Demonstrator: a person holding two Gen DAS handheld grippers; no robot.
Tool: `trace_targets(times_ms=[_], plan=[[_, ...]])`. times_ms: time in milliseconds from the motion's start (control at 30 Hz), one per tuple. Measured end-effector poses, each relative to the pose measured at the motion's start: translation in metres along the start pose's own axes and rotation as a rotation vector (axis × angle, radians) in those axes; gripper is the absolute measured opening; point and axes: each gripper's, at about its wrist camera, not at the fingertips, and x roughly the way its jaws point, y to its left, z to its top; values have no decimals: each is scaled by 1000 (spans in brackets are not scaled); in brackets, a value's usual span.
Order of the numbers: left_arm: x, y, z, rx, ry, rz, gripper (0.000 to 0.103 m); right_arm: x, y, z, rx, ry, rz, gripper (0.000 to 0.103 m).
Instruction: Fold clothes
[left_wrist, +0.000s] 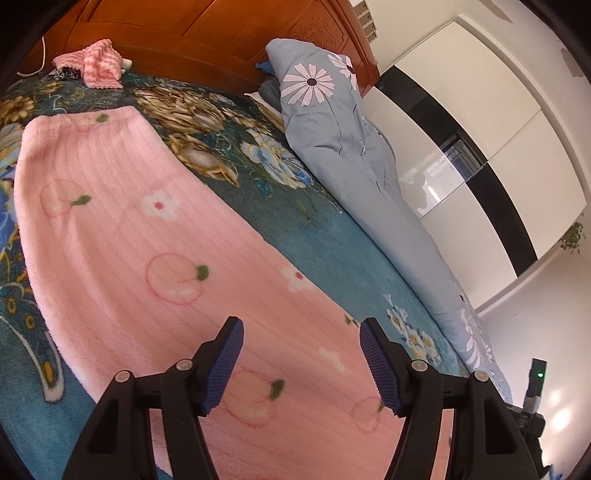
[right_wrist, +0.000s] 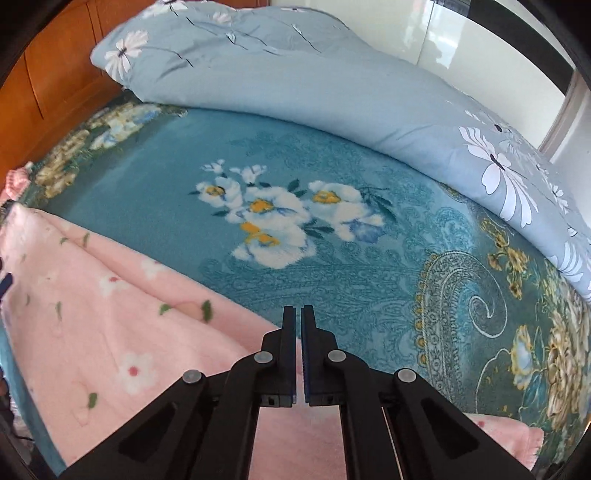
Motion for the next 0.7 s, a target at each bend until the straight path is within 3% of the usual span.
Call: trace_targets(times_ms=[67,133,167,233,300,433,467,533,700], plan=[[3,-2,-2,0,16,-13,70,-4,10,-3,-56,24,60,5],[4,-3,-3,1,24,-22,70,0,24,-6,-128,70,72,22],[2,-4,-3,3,20,-23,70,5,31,-7,-158,91,71,35],[-1,-4,-3,3,14,-25,70,17,42,-7,-207,110,49,41],[-3,-1,-2,-2,12,-28,70,29,44,-9,-224,128,11,41],[-5,4,0,-20,10,-29,70,46,40,-11,-198,171,21,41],[-5,5,0,-26,12,-34,70,47,39,-12,-188,178,32,37],[-4,6,0,-36,18,-45,70,47,40,-13,-182,184,43,6],[-7,7,0,-41,16,-53,70,47,43,-11,-188,174,16,4]])
